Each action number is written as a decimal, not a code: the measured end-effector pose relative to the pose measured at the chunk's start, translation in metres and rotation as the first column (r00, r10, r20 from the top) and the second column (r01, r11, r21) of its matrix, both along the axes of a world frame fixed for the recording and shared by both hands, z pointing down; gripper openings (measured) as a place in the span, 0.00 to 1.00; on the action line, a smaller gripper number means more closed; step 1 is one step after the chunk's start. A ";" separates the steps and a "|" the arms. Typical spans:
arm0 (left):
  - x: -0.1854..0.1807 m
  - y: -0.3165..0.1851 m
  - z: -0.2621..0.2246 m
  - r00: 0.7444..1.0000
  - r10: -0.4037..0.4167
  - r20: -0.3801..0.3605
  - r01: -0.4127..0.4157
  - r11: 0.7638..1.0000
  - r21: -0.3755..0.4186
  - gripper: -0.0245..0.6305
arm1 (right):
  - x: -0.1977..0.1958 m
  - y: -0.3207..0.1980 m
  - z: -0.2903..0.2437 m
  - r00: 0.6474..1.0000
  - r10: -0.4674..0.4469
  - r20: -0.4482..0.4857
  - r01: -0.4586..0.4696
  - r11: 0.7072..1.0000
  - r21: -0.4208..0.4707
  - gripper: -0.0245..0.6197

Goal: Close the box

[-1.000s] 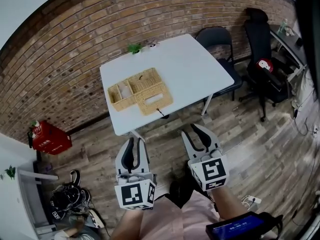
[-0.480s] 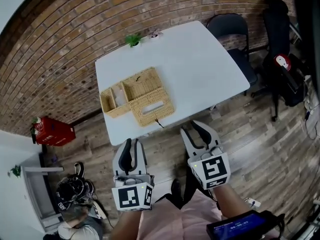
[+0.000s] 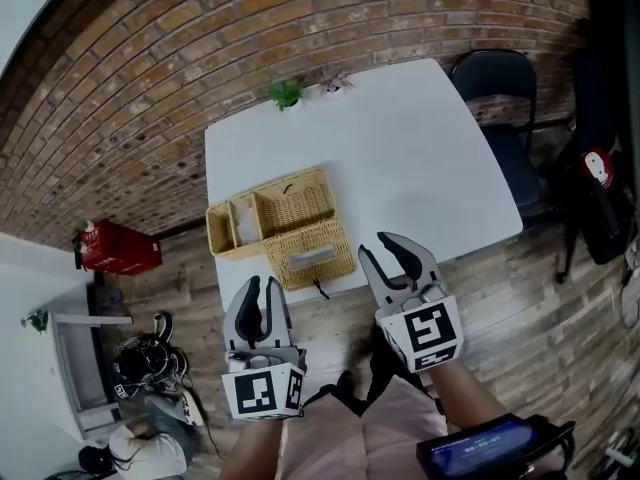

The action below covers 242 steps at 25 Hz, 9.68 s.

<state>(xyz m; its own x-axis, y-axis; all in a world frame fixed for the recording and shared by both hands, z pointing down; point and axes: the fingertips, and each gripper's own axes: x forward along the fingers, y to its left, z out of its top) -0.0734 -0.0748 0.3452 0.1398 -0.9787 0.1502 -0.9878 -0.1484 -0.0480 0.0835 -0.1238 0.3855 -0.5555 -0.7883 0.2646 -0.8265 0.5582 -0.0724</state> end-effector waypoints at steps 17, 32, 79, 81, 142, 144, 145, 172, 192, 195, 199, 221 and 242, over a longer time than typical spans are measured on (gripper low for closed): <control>-0.050 -0.053 -0.033 0.994 -0.102 -0.028 0.105 0.990 0.097 0.17 | -0.036 -0.080 -0.048 0.997 -0.072 -0.025 0.074 0.991 0.108 0.23; -0.064 -0.056 0.025 0.994 -0.075 -0.078 0.074 0.997 -0.022 0.18 | -0.051 -0.069 0.006 0.992 -0.098 -0.081 0.097 0.995 -0.026 0.23; -0.020 -0.017 0.202 0.946 0.032 -0.323 -0.165 0.904 -0.395 0.46 | -0.056 0.020 0.174 0.940 -0.334 -0.060 0.276 0.855 -0.440 0.40; -0.019 -0.014 0.198 0.949 0.043 -0.314 -0.172 0.901 -0.399 0.46 | -0.055 0.022 0.169 0.940 -0.337 -0.052 0.281 0.851 -0.443 0.40; -0.032 -0.101 0.024 0.958 0.095 -0.271 -0.131 0.984 -0.120 0.41 | -0.056 -0.056 0.014 0.940 -0.335 -0.068 0.328 0.940 -0.089 0.32; -0.032 -0.105 0.023 0.957 0.098 -0.271 -0.134 0.984 -0.117 0.41 | -0.058 -0.058 0.010 0.937 -0.340 -0.081 0.336 0.940 -0.054 0.29; -0.033 -0.107 0.022 0.957 0.099 -0.271 -0.135 0.984 -0.116 0.41 | -0.060 -0.059 0.008 0.935 -0.344 -0.086 0.341 0.939 -0.040 0.28; -0.086 -0.146 0.011 0.954 0.021 -0.300 -0.040 0.997 -0.059 0.41 | -0.074 -0.133 0.024 0.969 -0.231 -0.085 0.227 0.972 -0.053 0.18; -0.104 -0.167 0.039 0.944 0.013 -0.331 -0.057 0.991 -0.122 0.41 | -0.078 -0.172 0.067 0.977 -0.186 -0.102 0.169 0.974 -0.151 0.20; -0.109 -0.170 0.045 0.942 0.007 -0.335 -0.056 0.989 -0.136 0.41 | -0.079 -0.176 0.077 0.977 -0.180 -0.112 0.160 0.973 -0.169 0.20; -0.115 -0.174 0.053 0.941 0.001 -0.339 -0.056 0.987 -0.153 0.41 | -0.082 -0.179 0.090 0.974 -0.180 -0.136 0.153 0.970 -0.187 0.20; -0.093 -0.144 -0.044 0.978 -0.018 -0.206 0.027 0.999 0.041 0.29 | -0.077 -0.147 -0.032 0.993 -0.108 -0.038 0.110 0.993 0.042 0.13; -0.025 -0.084 -0.143 0.995 -0.081 -0.059 0.093 0.964 0.249 0.07 | -0.033 -0.083 -0.150 0.997 -0.082 0.011 0.074 0.949 0.305 0.04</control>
